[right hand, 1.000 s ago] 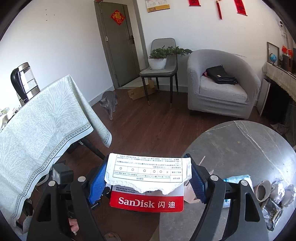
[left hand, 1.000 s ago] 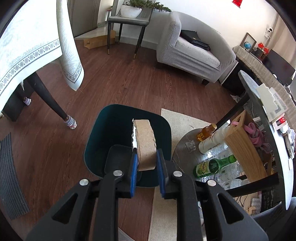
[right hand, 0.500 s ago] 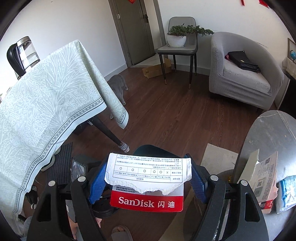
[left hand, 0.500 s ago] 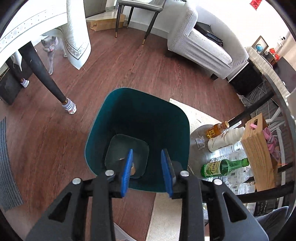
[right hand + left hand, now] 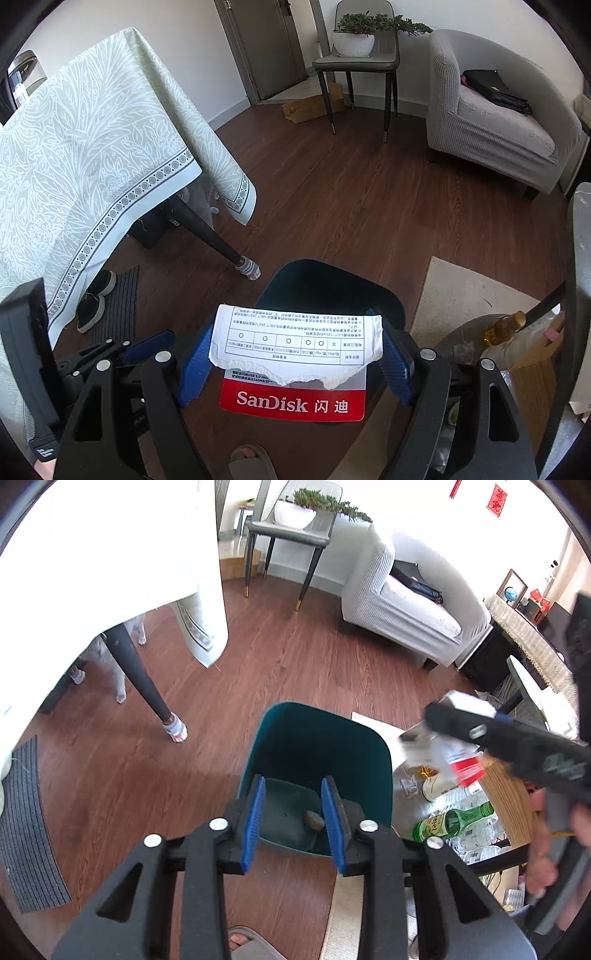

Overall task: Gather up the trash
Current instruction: 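Open the right tool to drop the SanDisk box into the bin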

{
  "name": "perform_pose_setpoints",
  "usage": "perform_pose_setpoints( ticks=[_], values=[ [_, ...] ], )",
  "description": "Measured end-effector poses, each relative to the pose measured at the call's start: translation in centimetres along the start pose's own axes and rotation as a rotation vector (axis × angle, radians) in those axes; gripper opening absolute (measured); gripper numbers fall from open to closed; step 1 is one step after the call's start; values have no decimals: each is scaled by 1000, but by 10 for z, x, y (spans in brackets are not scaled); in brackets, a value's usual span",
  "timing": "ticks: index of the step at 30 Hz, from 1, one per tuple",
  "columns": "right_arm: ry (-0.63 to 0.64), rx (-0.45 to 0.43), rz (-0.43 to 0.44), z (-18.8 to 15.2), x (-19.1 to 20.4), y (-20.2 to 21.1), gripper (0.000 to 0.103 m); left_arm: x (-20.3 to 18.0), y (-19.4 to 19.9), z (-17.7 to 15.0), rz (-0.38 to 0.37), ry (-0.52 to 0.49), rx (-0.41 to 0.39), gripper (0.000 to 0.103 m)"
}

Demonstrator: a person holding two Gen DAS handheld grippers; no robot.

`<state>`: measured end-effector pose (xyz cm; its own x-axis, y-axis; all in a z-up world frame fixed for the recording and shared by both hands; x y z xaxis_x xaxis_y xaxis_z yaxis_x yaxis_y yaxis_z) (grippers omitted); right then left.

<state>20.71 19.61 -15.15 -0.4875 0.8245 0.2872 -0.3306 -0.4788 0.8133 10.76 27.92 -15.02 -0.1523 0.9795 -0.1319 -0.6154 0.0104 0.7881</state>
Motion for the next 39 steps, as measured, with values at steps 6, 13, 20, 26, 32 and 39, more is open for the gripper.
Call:
perform_pose_setpoints(
  ticks=[6,13,20,26,32,39],
  values=[
    [23,76,-36,-20,-5,-50,79,2,30,10,5,-20,-55,21],
    [59,149,-106,-40,-11,-109,80,1,54,23,-22,-2,-111,21],
    [115,167,-169,-54,-12,-126,84,-14,75,39,-69,-32,-161,21],
    [126,135,-131,-53,-8,-98,84,-35,86,51,-112,-62,-198,19],
    [150,38,-64,-43,7,-37,79,-51,103,62,-137,-71,-251,22],
    [167,-54,-8,-45,5,48,71,-62,128,76,-134,-70,-315,35]
  ],
)
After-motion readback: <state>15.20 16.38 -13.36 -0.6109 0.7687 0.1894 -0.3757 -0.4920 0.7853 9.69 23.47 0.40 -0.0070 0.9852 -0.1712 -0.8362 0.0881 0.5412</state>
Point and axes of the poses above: each gripper's, at about its wrist camera, not at the fingertips, and y roughly against the way its jaws point, x to its left, z to its top, the point moved 6 cm from there along -y, roughly the way its jaws point, and after that the axes turned 11 degrees about -y, right-handed, at the moved point
